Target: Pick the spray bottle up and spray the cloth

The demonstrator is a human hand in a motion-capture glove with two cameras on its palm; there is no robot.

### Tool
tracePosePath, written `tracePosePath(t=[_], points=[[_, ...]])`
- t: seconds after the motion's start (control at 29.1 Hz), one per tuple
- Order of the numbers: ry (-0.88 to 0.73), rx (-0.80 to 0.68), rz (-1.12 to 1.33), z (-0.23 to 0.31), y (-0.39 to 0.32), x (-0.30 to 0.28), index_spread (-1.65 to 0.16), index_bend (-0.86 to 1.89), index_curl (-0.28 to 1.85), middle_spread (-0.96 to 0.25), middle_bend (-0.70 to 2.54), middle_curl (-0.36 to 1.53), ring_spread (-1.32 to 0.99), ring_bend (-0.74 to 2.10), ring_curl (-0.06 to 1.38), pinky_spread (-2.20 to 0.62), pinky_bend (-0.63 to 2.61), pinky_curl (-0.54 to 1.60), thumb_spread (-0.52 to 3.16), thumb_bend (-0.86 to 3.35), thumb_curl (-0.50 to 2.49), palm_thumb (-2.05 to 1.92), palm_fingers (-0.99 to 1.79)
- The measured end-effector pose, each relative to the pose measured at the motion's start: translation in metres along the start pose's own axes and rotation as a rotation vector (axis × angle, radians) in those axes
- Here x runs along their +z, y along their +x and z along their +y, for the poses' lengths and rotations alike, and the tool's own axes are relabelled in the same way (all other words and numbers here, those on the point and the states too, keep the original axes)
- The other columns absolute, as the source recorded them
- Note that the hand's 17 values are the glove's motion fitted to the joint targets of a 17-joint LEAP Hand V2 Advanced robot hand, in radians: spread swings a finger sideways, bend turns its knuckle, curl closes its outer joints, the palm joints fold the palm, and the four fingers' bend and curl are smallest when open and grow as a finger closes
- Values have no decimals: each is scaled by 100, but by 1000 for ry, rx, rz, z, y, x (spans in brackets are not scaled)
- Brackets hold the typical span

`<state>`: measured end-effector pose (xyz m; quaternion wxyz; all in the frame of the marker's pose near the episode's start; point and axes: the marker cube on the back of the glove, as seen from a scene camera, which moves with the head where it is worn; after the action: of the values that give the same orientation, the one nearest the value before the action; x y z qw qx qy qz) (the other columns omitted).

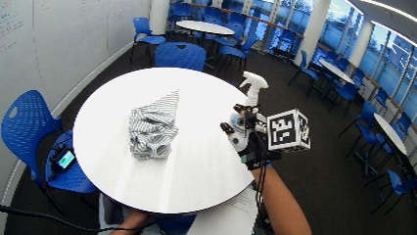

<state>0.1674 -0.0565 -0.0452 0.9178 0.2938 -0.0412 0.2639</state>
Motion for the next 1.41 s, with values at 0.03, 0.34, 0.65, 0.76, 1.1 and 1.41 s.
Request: tracePosePath(t=[0.03, 0.34, 0.65, 0.76, 1.1, 1.41], points=[[16, 27, -6, -4, 4, 1, -37, 15, 31, -5, 21, 31, -4, 37, 30, 19, 30, 31, 120, 7, 33, 69, 74], [197, 258, -75, -40, 31, 10, -34, 16, 33, -7, 23, 34, -4, 35, 31, 19, 17, 29, 118, 5, 36, 74, 78], [274, 377, -205, -69, 45, 9, -31, 13, 32, -6, 20, 35, -3, 34, 33, 19, 19, 31, 116, 4, 40, 82, 69], [310, 392, -248, -73, 49, 9, -30, 14, 32, -6, 20, 36, -3, 33, 33, 19, 19, 31, 115, 3, 41, 84, 69], [375, 445, -363, -79, 54, 15, -31, 15, 32, -11, 27, 39, -7, 37, 34, 16, 15, 28, 108, 0, 45, 89, 82], [355, 443, -431, -75, 55, 28, -32, 16, 34, -15, 23, 38, -11, 39, 35, 10, 18, 29, 100, 0, 49, 97, 92]])
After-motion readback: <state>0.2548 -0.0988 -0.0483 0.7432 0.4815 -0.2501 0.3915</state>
